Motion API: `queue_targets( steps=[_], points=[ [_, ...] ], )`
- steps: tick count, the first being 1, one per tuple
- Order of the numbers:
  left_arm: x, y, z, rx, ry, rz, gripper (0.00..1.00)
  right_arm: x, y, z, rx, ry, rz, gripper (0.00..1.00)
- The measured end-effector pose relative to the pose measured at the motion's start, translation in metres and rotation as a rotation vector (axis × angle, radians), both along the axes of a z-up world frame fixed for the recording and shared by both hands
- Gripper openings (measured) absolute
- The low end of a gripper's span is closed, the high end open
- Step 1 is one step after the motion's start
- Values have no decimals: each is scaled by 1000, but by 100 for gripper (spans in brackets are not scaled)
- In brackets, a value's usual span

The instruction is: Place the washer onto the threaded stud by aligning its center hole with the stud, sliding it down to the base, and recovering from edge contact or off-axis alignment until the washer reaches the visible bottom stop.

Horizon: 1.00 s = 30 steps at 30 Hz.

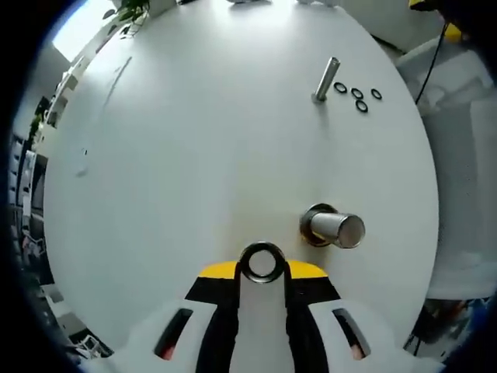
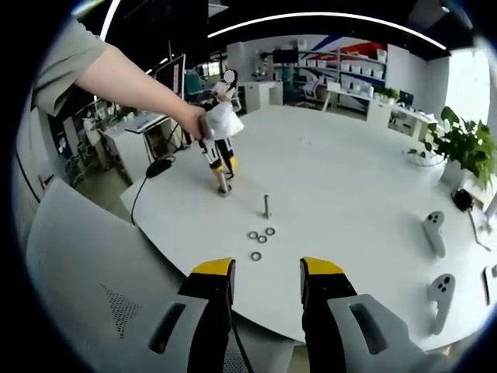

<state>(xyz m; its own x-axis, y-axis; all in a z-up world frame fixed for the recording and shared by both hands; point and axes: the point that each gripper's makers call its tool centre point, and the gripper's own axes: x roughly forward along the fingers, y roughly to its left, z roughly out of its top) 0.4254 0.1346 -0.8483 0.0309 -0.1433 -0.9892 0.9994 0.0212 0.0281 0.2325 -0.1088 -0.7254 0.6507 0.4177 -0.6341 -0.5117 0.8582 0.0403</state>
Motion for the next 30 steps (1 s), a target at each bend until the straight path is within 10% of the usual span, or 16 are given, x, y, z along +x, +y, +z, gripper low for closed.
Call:
queue_targets(
  steps=[12, 30],
  points=[
    [-16, -13, 47, -42, 0, -89, 19, -1, 1, 0, -3, -1, 8, 35],
    [-41, -30, 50, -31, 23, -162, 19, 0, 2, 1, -1, -4, 13, 35]
  ],
)
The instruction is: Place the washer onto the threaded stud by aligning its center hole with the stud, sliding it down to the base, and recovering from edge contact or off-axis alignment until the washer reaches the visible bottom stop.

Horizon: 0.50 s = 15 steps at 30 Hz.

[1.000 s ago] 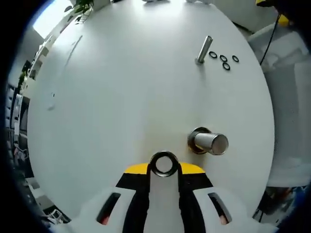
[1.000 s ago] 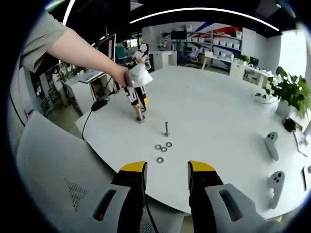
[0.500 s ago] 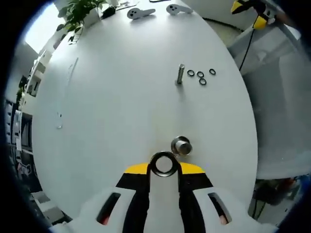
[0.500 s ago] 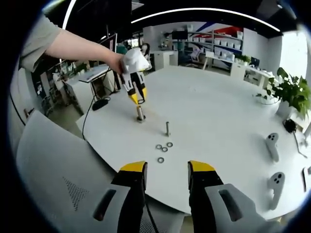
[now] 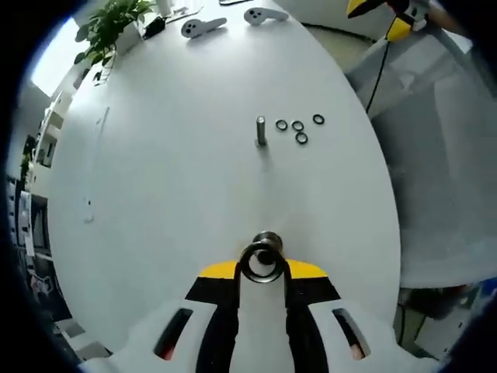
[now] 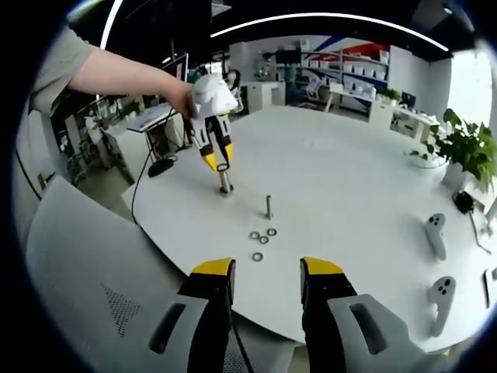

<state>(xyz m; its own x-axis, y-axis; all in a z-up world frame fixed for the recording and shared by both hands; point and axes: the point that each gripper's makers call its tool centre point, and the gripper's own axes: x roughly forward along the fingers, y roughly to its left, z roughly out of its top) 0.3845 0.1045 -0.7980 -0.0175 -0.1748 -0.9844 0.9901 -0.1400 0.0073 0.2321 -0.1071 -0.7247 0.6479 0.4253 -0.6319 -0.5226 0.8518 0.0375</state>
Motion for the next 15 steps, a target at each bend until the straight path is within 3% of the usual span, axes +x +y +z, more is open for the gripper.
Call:
queue_targets(
  steps=[15],
  points=[
    [-6, -1, -20, 49, -2, -38, 19, 1, -1, 2, 5, -8, -7, 35]
  ],
)
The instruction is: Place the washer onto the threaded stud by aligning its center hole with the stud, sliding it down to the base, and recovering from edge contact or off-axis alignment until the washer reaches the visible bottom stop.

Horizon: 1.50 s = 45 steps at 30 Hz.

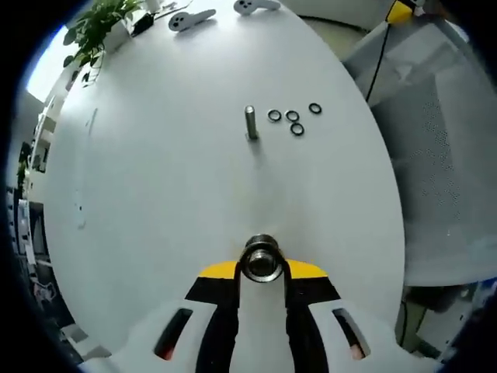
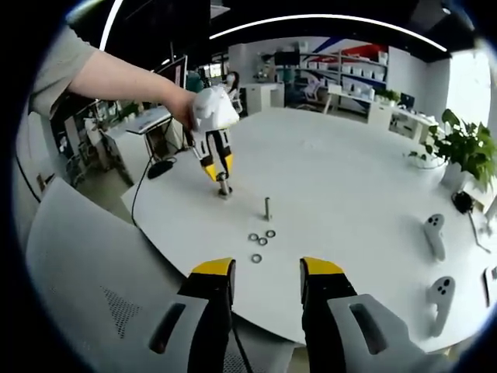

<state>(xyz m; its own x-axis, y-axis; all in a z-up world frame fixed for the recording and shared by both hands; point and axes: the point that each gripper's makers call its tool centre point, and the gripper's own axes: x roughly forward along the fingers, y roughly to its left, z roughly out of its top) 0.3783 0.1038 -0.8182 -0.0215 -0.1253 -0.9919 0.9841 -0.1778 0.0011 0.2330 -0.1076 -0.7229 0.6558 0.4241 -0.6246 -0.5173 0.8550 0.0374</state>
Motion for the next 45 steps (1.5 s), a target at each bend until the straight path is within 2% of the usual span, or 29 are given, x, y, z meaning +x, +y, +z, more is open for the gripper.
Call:
queue_targets(
  steps=[14, 21, 24, 28, 31, 34, 38, 41, 44, 45],
  points=[
    [2, 2, -33, 27, -4, 36, 20, 0, -1, -2, -4, 10, -2, 35],
    [0, 3, -35, 38, 18, 89, 20, -1, 0, -3, -6, 16, 4, 35],
    [0, 3, -34, 17, -1, 76, 23, -2, 0, -4, -9, 17, 5, 35],
    [6, -3, -24, -56, -42, 130, 30, -1, 0, -4, -8, 18, 3, 35],
    [8, -5, -17, -125, -54, 211, 35, -2, 0, -5, -14, 24, 11, 35],
    [11, 1, -10, -185, -98, 276, 38, -3, 1, -5, -16, 24, 18, 35],
    [1, 2, 7, -325, -95, 397, 42, -4, 1, -7, -25, 29, 27, 35],
    [-10, 8, 16, -393, -85, 488, 42, -4, 1, -9, -33, 36, 30, 35],
    [-17, 13, 23, -439, -117, 527, 42, -6, 3, -11, -43, 46, 45, 35],
    [-22, 15, 27, -464, -123, 565, 42, -6, 3, -12, -44, 50, 49, 35]
  ],
)
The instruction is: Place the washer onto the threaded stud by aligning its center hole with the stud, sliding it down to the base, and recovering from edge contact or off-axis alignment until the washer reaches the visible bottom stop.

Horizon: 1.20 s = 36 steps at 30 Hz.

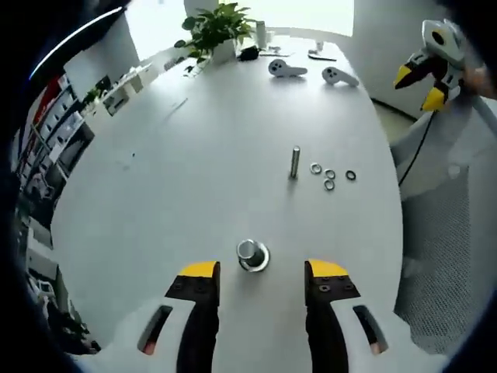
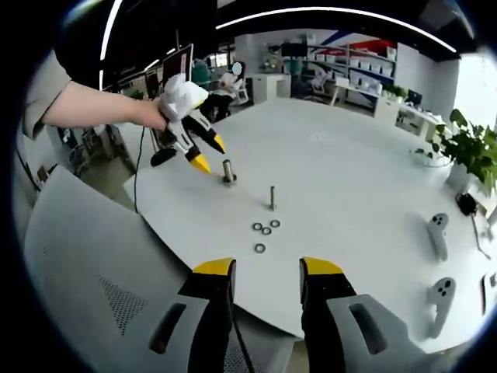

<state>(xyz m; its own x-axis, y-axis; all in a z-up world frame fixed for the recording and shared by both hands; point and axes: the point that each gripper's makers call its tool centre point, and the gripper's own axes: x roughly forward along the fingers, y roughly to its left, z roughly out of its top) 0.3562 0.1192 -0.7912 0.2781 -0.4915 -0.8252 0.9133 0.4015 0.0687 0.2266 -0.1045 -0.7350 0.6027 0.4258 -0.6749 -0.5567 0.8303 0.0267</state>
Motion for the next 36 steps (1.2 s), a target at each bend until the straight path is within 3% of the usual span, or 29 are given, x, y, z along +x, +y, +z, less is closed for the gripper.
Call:
queue_targets(
  steps=[4, 7, 10, 19, 21, 22, 25, 32, 36],
  points=[
    [-13, 1, 14, -100, -38, 89, 43, 1, -1, 2, 7, -10, -9, 35],
    [-23, 1, 22, -120, -62, 95, 44, -1, 0, -1, 6, 10, -5, 35],
    [-26, 0, 38, -167, -130, 124, 43, -4, 3, -4, 0, 19, 21, 35],
    [-54, 12, 78, -291, -160, 213, 45, -6, 5, -5, -6, 24, 35, 35],
    [-56, 19, 88, -313, -191, 246, 45, -5, 5, -3, 0, 21, 30, 35],
    [-56, 19, 96, -349, -209, 258, 45, -5, 5, -3, 5, 22, 26, 35],
    [-63, 26, 112, -492, -153, 355, 46, -6, 5, -4, 5, 26, 23, 35],
    [-82, 45, 120, -459, -184, 372, 49, -6, 6, -5, -2, 33, 31, 35],
    [-96, 47, 132, -509, -181, 406, 49, -7, 7, -6, 0, 41, 35, 35]
  ],
)
